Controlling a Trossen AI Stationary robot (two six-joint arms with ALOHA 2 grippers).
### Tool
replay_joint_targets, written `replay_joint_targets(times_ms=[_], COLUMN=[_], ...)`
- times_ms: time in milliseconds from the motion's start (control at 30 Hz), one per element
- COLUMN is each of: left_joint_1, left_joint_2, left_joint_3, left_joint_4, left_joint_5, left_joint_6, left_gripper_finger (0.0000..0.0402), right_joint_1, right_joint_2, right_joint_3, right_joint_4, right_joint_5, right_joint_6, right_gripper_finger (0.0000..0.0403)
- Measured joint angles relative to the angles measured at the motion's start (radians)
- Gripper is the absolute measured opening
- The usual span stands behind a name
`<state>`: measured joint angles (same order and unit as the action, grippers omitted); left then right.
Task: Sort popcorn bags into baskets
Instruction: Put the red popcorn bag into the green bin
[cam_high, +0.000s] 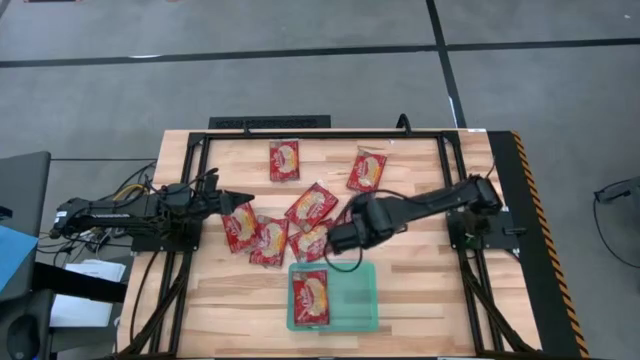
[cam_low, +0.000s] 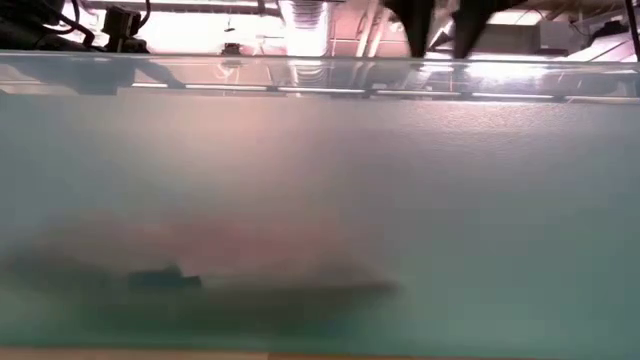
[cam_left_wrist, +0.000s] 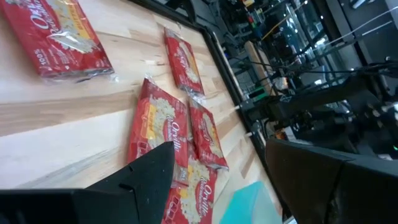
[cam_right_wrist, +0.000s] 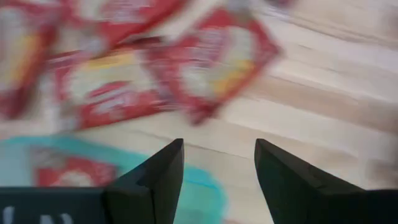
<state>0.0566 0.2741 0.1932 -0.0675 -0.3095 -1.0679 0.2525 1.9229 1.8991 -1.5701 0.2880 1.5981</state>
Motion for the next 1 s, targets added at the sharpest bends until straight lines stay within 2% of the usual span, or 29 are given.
replay_joint_targets(times_ms=[67, 233, 367, 500, 833, 1000], left_joint_1=[0.000, 0.000, 0.000, 0.000, 0.000, 0.000], left_joint_2=[0.000, 0.001, 0.001, 0.001, 0.001, 0.001], left_joint_3=[0.000, 0.000, 0.000, 0.000, 0.000, 0.000], left_joint_4=[-0.007, -0.024, -0.034, -0.052, -0.082, -0.084], left_joint_5=[0.014, 0.045, 0.056, 0.053, 0.046, 0.032], left_joint_6=[0.002, 0.009, 0.009, 0.009, 0.009, 0.009], left_gripper_finger=[0.0240, 0.0240, 0.0240, 0.0240, 0.0240, 0.0240], right_joint_1=[-0.030, -0.100, -0.142, -0.164, -0.190, -0.218], right_joint_2=[-0.007, -0.011, -0.038, -0.049, -0.029, -0.036], right_joint_3=[-0.044, -0.226, -0.426, -0.584, -0.715, -0.783], right_joint_4=[-0.002, 0.157, 0.399, 0.633, 0.766, 0.876], right_joint_5=[-0.032, -0.094, -0.191, -0.201, -0.118, -0.152], right_joint_6=[0.015, 0.036, 0.075, 0.176, 0.337, 0.365], right_gripper_finger=[0.0243, 0.0271, 0.0270, 0.0271, 0.0271, 0.0271])
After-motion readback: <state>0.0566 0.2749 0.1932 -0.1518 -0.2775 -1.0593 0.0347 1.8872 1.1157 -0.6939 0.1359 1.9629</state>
